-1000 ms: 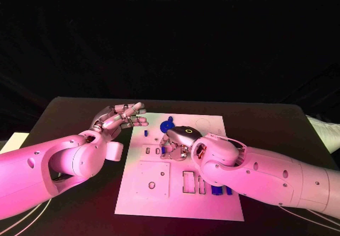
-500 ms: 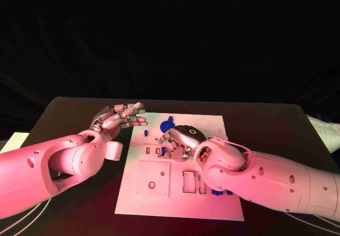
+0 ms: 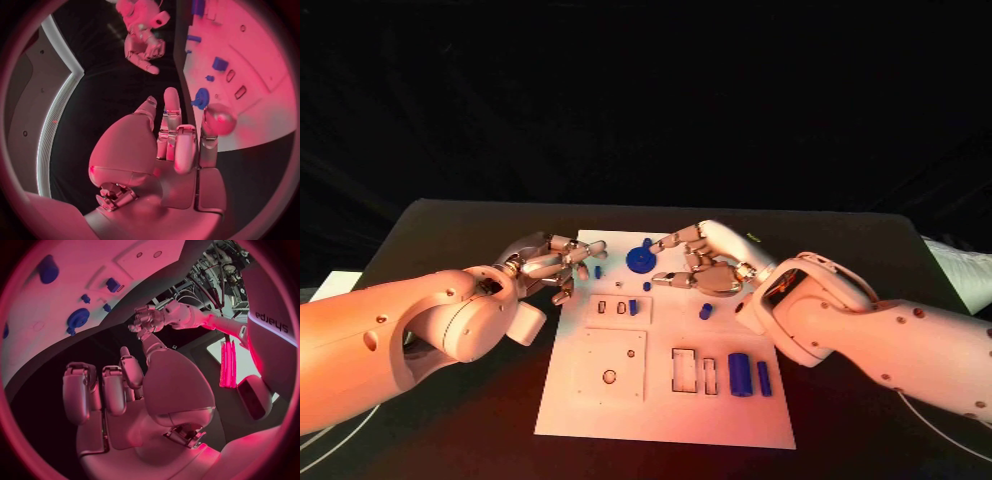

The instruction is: Assemble the parts on the task board

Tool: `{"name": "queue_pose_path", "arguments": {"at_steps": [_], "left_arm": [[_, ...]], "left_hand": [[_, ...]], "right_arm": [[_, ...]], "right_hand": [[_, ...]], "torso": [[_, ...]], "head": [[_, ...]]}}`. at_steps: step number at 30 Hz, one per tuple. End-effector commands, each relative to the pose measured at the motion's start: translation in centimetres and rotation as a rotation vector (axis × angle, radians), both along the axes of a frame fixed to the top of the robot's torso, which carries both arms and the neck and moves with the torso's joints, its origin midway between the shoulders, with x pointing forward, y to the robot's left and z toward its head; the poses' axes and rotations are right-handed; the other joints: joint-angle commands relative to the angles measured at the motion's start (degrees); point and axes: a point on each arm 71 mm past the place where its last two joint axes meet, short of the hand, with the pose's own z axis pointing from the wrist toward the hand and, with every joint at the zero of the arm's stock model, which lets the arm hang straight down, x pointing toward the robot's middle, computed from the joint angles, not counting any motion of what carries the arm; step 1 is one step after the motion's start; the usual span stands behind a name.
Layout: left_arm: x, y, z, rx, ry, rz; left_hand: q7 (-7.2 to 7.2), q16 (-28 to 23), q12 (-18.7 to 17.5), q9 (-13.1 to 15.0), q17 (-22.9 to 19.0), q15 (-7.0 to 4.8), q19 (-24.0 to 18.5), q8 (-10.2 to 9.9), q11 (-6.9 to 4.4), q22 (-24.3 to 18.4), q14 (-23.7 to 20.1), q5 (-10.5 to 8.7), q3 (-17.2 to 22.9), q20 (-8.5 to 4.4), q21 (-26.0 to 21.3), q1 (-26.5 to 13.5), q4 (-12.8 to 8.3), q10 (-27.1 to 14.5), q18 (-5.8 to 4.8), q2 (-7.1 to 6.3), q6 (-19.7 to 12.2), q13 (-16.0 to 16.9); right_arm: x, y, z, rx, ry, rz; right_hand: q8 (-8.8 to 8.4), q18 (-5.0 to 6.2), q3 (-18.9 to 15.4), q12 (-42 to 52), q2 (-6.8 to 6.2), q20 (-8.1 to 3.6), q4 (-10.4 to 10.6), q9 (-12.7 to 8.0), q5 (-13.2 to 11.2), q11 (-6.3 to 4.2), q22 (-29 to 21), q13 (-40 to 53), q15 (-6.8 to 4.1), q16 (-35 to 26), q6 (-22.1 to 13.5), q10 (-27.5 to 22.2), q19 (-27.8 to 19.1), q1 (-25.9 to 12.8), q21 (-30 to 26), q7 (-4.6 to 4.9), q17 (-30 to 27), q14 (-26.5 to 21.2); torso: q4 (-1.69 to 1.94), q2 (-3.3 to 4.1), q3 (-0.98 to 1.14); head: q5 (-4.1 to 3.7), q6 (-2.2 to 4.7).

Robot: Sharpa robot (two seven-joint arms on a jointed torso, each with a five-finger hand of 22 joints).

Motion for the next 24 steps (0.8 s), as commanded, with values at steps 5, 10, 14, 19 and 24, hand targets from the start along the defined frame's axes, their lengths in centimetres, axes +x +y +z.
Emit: {"name": "queue_pose_path", "arguments": {"at_steps": [5, 10, 14, 19, 24], "left_arm": [[1.1, 0.3, 0.1, 0.676, 0.107, -0.210], [2.0, -0.7, 0.9, 0.818, 0.098, -0.205], [2.5, -2.1, 1.1, 0.855, 0.096, -0.204], [3.1, -4.0, 1.0, 0.900, 0.107, -0.203], [3.5, -5.3, 0.8, 0.931, 0.123, -0.209]], "left_hand": [[-1.50, 1.2, 20.6, 7.6, 15.1, -0.38, 1.5, 6.2, -0.52, 12.0, 6.0, -0.29, -5.6, -0.38, 8.7, -3.0, 5.5, -2.3, -1.77, 1.38, -0.5, 21.3], [-2.23, 1.2, 24.5, 16.6, 15.1, -1.05, 2.3, 12.8, -1.70, 16.0, 6.0, -0.40, -9.2, -0.87, 11.1, -3.4, 5.9, -2.0, -2.36, 3.12, -2.7, 25.9], [-2.57, 1.2, 25.5, 22.0, 15.1, -1.16, 2.6, 16.1, -1.90, 17.3, 6.0, -0.43, -11.4, -1.05, 11.9, -3.6, 5.8, -1.7, -2.57, 3.55, -4.8, 27.3], [-2.68, 1.2, 26.0, 24.1, 15.1, -1.28, 2.9, 17.0, -1.80, 18.4, 6.0, -0.47, -12.5, -1.05, 12.4, -4.2, 5.9, -1.5, -2.76, 3.82, -5.7, 27.9], [-2.65, 1.2, 26.1, 25.2, 15.1, -1.27, 3.1, 17.3, -1.78, 18.8, 6.0, -0.48, -13.1, -1.06, 12.7, -4.7, 5.9, -1.4, -2.83, 4.20, -6.3, 28.2]], "right_arm": [[1.5, -5.1, 1.6, 0.209, 0.167, -0.099], [2.1, -7.4, 2.1, 0.241, 0.179, -0.164], [2.5, -8.1, 2.1, 0.248, 0.185, -0.188], [2.7, -8.4, 2.1, 0.250, 0.193, -0.200], [2.8, -8.5, 2.0, 0.248, 0.200, -0.204]], "right_hand": [[0.27, -0.08, 0.1, 0.0, 0.45, 0.06, -0.3, 0.1, 1.1, -0.19, 0.7, 0.4, 0.29, -0.4, 0.7, -0.2, -0.1, 0.4, -0.2, 0.09, 6.6, 4.1], [0.29, -0.06, 0.1, -0.1, 0.49, 0.04, -0.2, 0.1, 1.3, -0.20, 0.6, 0.3, 0.27, -0.4, 0.7, -0.2, -0.1, 0.4, -0.3, 0.07, 6.5, 4.1], [0.29, -0.05, 0.1, -0.1, 0.50, 0.04, -0.2, 0.1, 1.4, -0.21, 0.6, 0.2, 0.27, -0.5, 0.8, -0.2, -0.1, 0.4, -0.3, 0.07, 6.5, 4.1], [0.30, -0.04, 0.1, -0.2, 0.51, 0.03, -0.3, 0.1, 1.5, -0.22, 0.5, 0.2, 0.26, -0.5, 0.8, -0.2, -0.1, 0.4, -0.3, 0.05, 6.4, 4.1], [0.30, -0.03, 0.1, -0.2, 0.51, 0.03, -0.3, 0.1, 1.5, -0.23, 0.5, 0.2, 0.25, -0.5, 0.8, -0.3, -0.2, 0.4, -0.4, 0.05, 6.4, 4.1]], "torso": [[-0.49, -1.36, 0.42], [-0.72, -2.01, 0.64], [-0.79, -2.17, 0.69], [-0.82, -2.30, 0.82], [-0.82, -2.34, 0.93]], "head": [[0.44, -0.67], [0.80, -0.98], [0.86, -1.16], [0.94, -1.35], [1.13, -1.62]]}}
